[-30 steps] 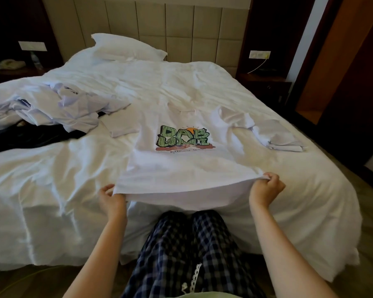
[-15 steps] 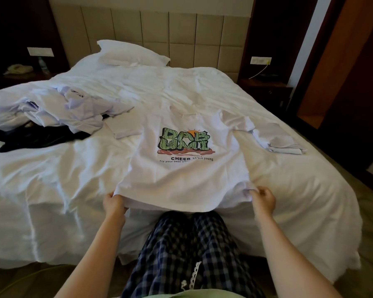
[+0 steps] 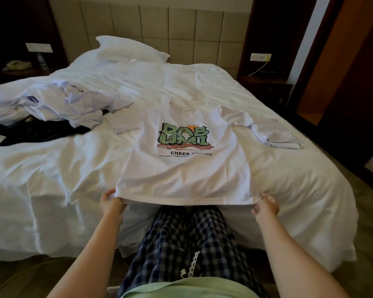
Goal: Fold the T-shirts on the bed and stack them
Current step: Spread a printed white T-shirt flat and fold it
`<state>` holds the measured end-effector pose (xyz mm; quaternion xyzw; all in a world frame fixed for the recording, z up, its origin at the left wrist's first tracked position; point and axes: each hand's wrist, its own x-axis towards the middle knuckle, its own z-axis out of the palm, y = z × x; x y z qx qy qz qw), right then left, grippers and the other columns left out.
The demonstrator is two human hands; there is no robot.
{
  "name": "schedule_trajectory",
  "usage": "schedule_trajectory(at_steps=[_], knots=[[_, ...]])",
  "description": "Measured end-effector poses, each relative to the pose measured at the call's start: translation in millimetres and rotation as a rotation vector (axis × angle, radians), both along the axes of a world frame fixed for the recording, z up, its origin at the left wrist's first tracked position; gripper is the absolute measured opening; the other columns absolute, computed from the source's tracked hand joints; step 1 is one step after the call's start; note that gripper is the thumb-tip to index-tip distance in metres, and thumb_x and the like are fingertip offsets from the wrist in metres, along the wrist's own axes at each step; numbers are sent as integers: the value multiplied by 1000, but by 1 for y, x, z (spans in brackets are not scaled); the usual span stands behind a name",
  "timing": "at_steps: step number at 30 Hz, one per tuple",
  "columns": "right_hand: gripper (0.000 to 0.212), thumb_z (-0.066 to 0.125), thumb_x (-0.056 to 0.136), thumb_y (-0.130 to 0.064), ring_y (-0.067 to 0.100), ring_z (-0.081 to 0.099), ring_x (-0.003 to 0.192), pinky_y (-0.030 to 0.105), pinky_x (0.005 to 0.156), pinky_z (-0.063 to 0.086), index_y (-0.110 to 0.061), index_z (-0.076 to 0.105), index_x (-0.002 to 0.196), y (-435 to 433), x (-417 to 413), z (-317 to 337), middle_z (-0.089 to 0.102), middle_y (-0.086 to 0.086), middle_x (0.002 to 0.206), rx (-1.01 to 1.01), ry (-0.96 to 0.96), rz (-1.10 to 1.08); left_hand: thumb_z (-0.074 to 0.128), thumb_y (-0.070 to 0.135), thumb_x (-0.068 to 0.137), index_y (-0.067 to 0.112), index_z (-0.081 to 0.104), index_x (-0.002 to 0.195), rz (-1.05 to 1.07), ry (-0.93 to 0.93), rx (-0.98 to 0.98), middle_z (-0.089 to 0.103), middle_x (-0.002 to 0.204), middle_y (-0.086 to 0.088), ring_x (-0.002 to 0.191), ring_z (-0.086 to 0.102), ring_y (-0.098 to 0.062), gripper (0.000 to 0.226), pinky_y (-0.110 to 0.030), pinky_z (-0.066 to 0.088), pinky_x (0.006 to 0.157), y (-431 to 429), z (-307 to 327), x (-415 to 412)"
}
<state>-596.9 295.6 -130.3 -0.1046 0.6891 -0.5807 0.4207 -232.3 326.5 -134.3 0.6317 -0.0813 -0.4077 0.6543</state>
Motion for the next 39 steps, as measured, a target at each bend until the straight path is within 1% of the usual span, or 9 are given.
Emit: schedule_trajectory(at_steps=[7, 10, 13, 16, 19, 22, 28, 34, 39], knots=[[43, 58, 91, -9, 32, 47, 122, 42, 90, 42, -5, 47, 131, -2, 18, 4, 50, 14, 126, -40, -257, 122, 35, -5, 98, 5, 35, 142, -38, 333, -12, 46, 140, -15, 126, 47, -29, 45, -36, 40, 99, 7, 0, -2], [19, 60, 89, -2, 27, 56, 108, 32, 87, 44, -3, 59, 108, -3, 16, 1, 57, 14, 119, -56, -267, -17, 29, 11, 101, 9, 39, 140, -73, 425, -71, 58, 108, -6, 96, 57, -23, 40, -32, 40, 98, 14, -2, -8], [17, 61, 88, 0, 22, 57, 88, 31, 81, 45, -13, 50, 82, -1, 12, 0, 57, 9, 103, -138, -354, -137, 25, 32, 101, 11, 51, 122, -45, 524, -184, 53, 92, -7, 75, 50, -21, 39, -31, 42, 71, 16, -3, -11], [19, 52, 96, -10, 32, 56, 114, 34, 89, 47, -18, 48, 79, 5, 8, -6, 56, 19, 126, -179, -403, -52, 35, 48, 97, 15, 54, 109, -82, 487, -228, 54, 92, -4, 75, 50, -18, 40, -28, 39, 66, 14, 1, -16], [15, 45, 100, -28, 39, 47, 126, 36, 98, 43, -16, 55, 98, 2, 9, -6, 46, 27, 137, -135, -655, -56, 50, 21, 97, 5, 46, 131, -12, 369, -231, 56, 91, -4, 80, 56, -18, 38, -27, 46, 68, 10, 1, -19], [21, 50, 97, -22, 32, 54, 109, 24, 79, 38, -16, 58, 116, 15, 13, 14, 57, 17, 122, -247, -667, -339, 49, 4, 95, 4, 47, 117, 53, 337, -228, 55, 97, -6, 103, 54, -26, 22, -33, 47, 89, 10, -1, -17], [24, 67, 84, -24, 17, 57, 90, 26, 77, 46, -7, 61, 100, 19, 11, 32, 62, 7, 112, -196, -315, -340, 42, -5, 91, 9, 51, 87, 96, 378, -243, 51, 91, -4, 75, 51, -17, 18, -25, 46, 63, 5, 3, -18], [39, 58, 89, -31, 24, 59, 110, 30, 90, 46, -7, 59, 120, 21, 25, 36, 62, 10, 123, -61, -310, -444, 39, -16, 87, 5, 41, 137, 211, 340, -92, 46, 115, -10, 97, 45, -25, 54, -27, 41, 75, 2, 3, -26], [35, 49, 96, -24, 30, 59, 110, 29, 83, 45, 1, 61, 117, 24, 31, 48, 62, 19, 120, -44, -87, -464, 34, -5, 88, 13, 48, 80, 414, 314, -149, 50, 48, 4, 54, 38, -11, 25, -23, 36, 55, -6, 16, -19]])
